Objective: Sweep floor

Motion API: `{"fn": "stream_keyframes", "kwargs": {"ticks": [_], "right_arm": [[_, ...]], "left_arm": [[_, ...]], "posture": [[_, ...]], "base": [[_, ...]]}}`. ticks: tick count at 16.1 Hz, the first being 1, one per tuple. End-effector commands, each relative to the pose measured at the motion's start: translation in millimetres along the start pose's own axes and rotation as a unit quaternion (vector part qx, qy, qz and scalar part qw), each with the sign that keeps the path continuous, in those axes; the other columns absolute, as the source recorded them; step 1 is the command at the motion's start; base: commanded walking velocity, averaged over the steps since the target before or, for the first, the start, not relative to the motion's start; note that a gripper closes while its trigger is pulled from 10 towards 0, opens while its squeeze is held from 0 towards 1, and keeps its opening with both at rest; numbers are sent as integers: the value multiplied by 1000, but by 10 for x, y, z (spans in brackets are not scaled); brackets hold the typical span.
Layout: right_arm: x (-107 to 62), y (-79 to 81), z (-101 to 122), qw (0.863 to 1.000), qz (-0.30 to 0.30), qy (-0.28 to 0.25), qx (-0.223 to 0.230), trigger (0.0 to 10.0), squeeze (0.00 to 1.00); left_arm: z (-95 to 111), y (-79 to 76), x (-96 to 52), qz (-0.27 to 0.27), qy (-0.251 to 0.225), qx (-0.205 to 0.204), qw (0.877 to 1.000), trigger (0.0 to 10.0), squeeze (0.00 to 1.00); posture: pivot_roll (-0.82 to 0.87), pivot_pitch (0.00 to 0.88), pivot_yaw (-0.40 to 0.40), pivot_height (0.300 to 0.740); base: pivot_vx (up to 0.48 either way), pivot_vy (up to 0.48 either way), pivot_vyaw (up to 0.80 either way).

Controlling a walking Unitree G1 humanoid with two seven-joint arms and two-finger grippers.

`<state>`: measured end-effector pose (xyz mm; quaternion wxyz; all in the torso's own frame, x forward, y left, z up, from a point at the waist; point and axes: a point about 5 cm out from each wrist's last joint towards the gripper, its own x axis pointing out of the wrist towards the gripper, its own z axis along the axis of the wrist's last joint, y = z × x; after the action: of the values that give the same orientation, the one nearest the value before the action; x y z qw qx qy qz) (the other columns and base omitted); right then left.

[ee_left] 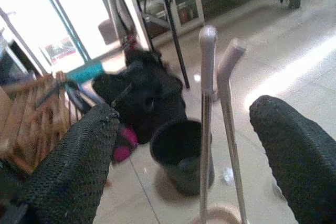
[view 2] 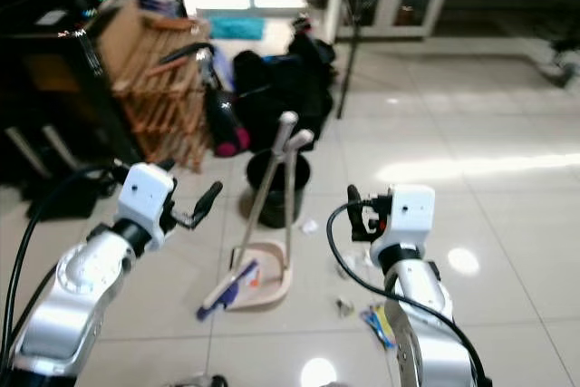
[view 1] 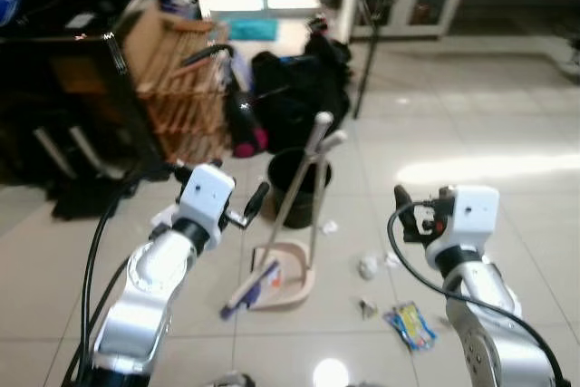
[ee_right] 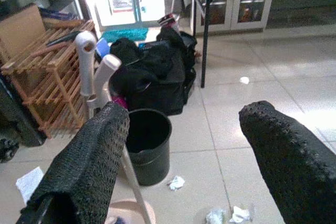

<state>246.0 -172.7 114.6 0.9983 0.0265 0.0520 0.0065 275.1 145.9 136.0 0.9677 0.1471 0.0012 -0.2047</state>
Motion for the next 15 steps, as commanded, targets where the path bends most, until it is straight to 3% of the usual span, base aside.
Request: {"fn": "stream_keyframes", "kwargs": {"ticks": [1, 6, 8, 10, 15], "right_arm": [[1, -8, 67, 1000, -1, -15, 1, 10000, 0], [5, 35, 131, 1000, 13, -25, 0, 10000, 0], [7, 60, 147, 999, 23, -26, -20, 10000, 0], [12, 96, 181, 999, 34, -31, -26, 10000, 0], [36, 109, 433, 996, 32, -81, -16, 10000, 0]], "left_arm": [[33, -12, -6, -4, -5, -3, 1000, 10000, 0], [90, -6, 12, -6, -13, -4, 1000, 10000, 0], [94, 0, 11, -4, -13, -4, 1000, 10000, 0], [100, -3, 3, -5, -13, -3, 1000, 10000, 0], [92, 9, 3, 2, -8, -2, 1000, 10000, 0]], "posture": [[-54, 75, 22, 740], [-53, 80, 20, 740], [-52, 80, 18, 740], [-49, 88, 16, 740], [-56, 92, 14, 740]], "base": [[311, 0, 0], [312, 0, 0], [307, 0, 0], [315, 0, 800], [230, 0, 160]]}}
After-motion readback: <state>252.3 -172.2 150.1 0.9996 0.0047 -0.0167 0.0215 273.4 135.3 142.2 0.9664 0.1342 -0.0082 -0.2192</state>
